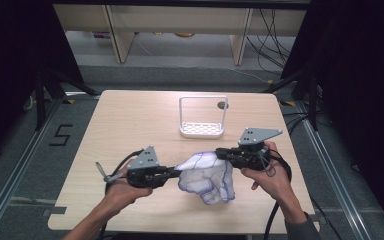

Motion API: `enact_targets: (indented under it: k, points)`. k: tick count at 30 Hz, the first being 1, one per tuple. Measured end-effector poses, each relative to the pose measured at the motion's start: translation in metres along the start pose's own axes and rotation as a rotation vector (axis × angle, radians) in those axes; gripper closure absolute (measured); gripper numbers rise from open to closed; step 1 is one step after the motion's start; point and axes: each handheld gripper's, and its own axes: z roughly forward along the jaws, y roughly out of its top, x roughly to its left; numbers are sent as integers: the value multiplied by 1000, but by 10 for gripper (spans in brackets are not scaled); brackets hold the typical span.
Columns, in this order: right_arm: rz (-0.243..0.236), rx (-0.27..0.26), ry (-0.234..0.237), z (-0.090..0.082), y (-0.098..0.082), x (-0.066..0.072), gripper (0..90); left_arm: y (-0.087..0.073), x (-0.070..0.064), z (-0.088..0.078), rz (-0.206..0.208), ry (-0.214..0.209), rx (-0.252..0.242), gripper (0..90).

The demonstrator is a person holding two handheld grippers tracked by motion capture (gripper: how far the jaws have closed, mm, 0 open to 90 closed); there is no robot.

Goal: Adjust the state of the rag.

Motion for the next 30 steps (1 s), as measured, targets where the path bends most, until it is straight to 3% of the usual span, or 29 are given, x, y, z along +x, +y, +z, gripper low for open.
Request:
enact_targets:
  k: [1,4,6,7,8,9,12,13,14,15,16,17,18,20,21,22,23,25,27,28,29,30]
  points:
    - [-2,-28,37,5,7,7,861,10,-7,-16,3,-2,0,877]
    - [-33,-25,52,14,19,9,860,17,-7,-26,14,7,-5,875]
    - [-23,-14,44,25,27,7,861,19,15,-27,-22,61,-8,875]
    - [-40,-3,32,33,30,1,859,16,26,-22,-33,83,10,874]
    - [-20,15,17,43,31,-4,857,10,39,-15,-57,95,31,873]
    - [-32,48,27,54,31,-12,856,3,52,-7,-85,102,46,873]
    - [-10,130,12,89,23,-31,851,-20,85,21,-143,147,95,871]
    - [22,150,-2,100,19,-37,850,-27,94,30,-160,147,115,870]
    - [13,176,-2,109,15,-44,845,-33,102,38,-167,160,128,869]
    - [39,198,-17,119,10,-49,837,-40,110,47,-173,190,141,867]
    - [39,198,-17,119,10,-49,837,-40,110,47,-173,190,141,866]
    - [52,224,-44,134,2,-60,806,-47,120,57,-198,188,148,862]
    - [63,225,-60,141,-3,-64,785,-49,124,59,-182,198,168,854]
    - [104,265,-99,148,-8,-70,700,-55,133,67,-189,233,182,825]
    - [102,238,-96,153,-11,-72,666,-56,135,69,-204,224,184,779]
    - [126,243,-109,153,-11,-72,627,-58,136,70,-220,228,180,731]
    - [92,240,-131,150,-10,-74,563,-59,136,68,-205,219,201,695]
    - [117,239,-158,142,-8,-70,514,-60,134,64,-212,229,197,627]
    - [116,227,-178,132,-6,-66,474,-59,131,54,-224,277,214,495]
    - [116,227,-178,132,-6,-66,474,-59,131,54,-224,277,214,477]
    - [146,208,-194,115,-6,-59,441,-60,126,43,-213,302,209,467]
    - [147,202,-200,109,-6,-57,435,-61,123,38,-224,308,204,450]
